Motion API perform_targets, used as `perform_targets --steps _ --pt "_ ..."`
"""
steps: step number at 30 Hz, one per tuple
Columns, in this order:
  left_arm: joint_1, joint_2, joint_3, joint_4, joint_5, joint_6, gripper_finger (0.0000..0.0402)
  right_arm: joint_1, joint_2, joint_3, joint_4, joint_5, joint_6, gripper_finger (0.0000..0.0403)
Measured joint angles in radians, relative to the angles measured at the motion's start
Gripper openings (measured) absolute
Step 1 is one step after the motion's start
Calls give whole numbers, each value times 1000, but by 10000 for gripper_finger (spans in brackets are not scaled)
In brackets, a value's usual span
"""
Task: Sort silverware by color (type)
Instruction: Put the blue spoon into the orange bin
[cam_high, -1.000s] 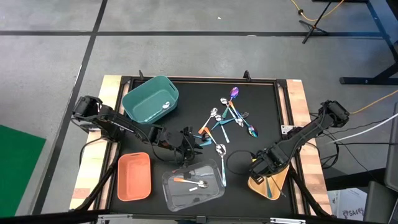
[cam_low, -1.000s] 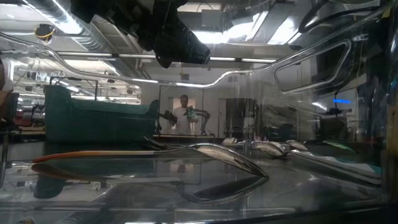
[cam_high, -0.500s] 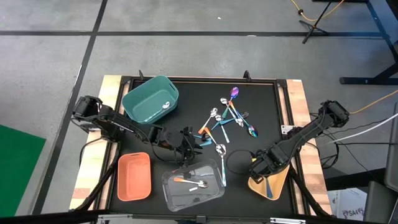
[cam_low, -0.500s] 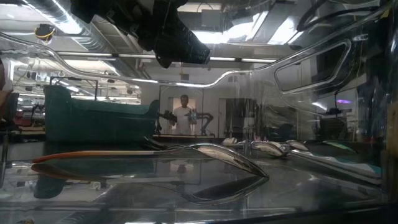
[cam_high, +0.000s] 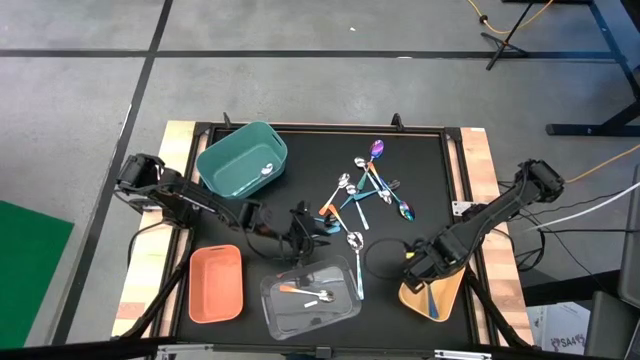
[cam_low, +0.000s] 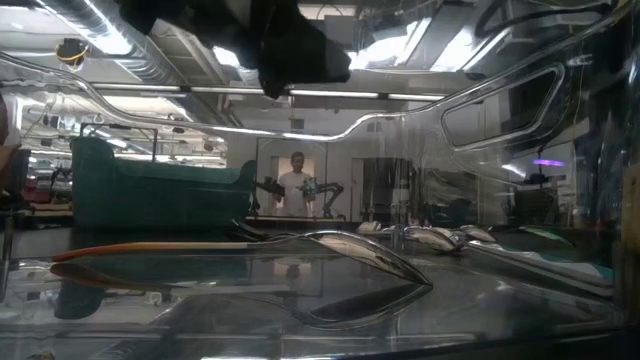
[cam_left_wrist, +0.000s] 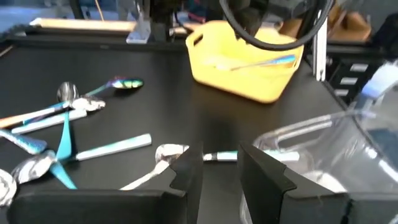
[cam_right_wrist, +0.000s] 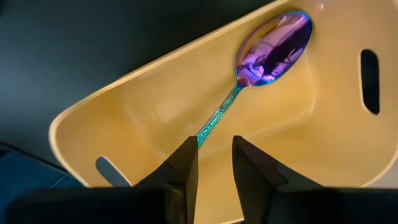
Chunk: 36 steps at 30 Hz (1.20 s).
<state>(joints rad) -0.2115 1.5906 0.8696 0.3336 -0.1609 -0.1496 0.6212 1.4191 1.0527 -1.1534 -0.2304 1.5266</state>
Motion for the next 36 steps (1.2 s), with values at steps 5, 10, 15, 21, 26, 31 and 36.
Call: perform_targets --steps 5,10,15,21,26,31,36 --pt "50 0 20 6 76 -50 94 0 -66 0 0 93 -19 86" --pt "122 0 121 -124 158 -57 94 0 -139 0 0 230 -85 86" --pt "203 0 223 -298 189 -10 94 0 -190 0 0 401 -205 86" --pt "286 0 243 -380 229 28 94 -1 -201 0 1 563 -319 86" --pt "322 7 243 -474 232 30 94 -1 -201 0 18 645 -362 86" --pt "324 24 243 -515 231 83 94 -1 -201 0 74 715 -437 86" --pt "319 61 243 -518 232 135 94 -1 -201 0 132 733 -511 86"
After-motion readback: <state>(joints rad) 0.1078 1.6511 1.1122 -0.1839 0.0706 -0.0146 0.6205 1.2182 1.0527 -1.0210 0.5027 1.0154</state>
